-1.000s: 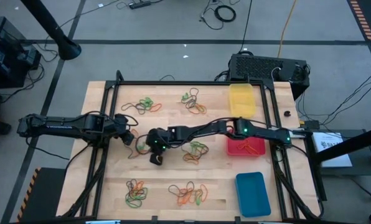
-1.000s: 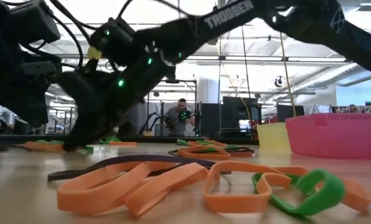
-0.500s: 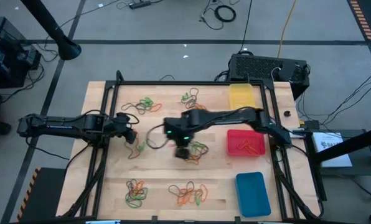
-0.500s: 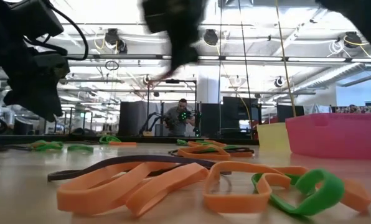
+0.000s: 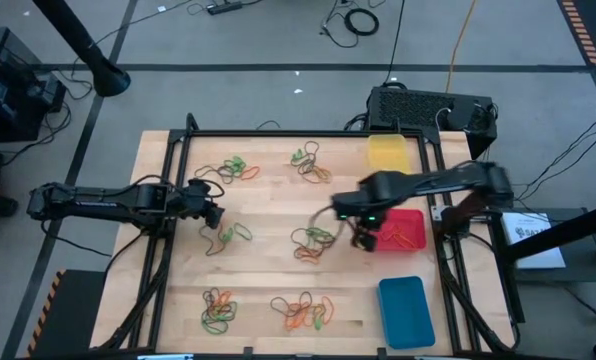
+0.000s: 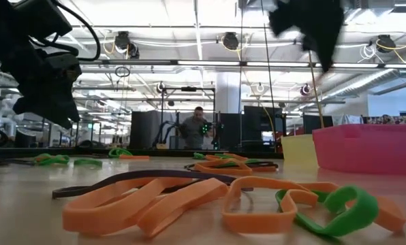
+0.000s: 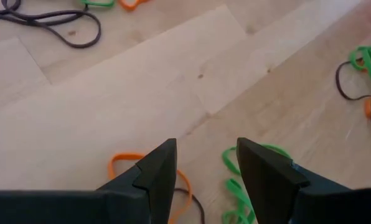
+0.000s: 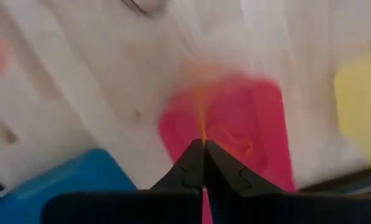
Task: Sort rubber bands into baskets
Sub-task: Put the orange rubber band into the red bin
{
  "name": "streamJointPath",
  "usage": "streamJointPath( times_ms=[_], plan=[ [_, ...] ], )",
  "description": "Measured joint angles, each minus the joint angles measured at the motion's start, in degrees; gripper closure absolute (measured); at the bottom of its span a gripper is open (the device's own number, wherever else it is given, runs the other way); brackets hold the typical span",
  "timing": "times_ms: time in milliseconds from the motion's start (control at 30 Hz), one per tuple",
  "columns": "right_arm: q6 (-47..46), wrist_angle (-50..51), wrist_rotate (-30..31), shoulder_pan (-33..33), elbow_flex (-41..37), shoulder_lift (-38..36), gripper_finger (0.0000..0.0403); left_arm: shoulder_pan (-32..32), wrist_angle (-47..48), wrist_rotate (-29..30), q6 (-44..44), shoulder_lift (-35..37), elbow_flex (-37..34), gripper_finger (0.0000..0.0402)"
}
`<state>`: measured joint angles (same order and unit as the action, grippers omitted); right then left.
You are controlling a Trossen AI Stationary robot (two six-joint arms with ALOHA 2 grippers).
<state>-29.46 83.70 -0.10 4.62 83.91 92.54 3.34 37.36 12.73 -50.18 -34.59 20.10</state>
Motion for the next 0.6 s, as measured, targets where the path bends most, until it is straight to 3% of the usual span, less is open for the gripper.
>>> streamJointPath(
  times_ms=[133,300,433,600],
  plan=[
    [-6.02,-6.74,0.13,-0.27,-16.25,-10.97,0.0403,-0.01,-0.13,1.83,-0.06,-0.21,0.00,0.0227],
    [-13.67,-14.83,0.11,-0.28,-30.19,-20.35,0.0397,-0.01,-3.84,2.80,-0.02,-0.56,0.00,0.0227],
    [-18.21,-15.61,0.09,-0.28,-35.63,-23.48,0.0382,-0.01,-6.74,2.80,-0.10,-0.55,0.00,0.0227],
    [-19.28,-15.87,-0.21,-0.28,-37.01,-24.31,0.0359,-0.01,-7.39,2.73,-0.54,-0.57,0.00,0.0227]
  ],
)
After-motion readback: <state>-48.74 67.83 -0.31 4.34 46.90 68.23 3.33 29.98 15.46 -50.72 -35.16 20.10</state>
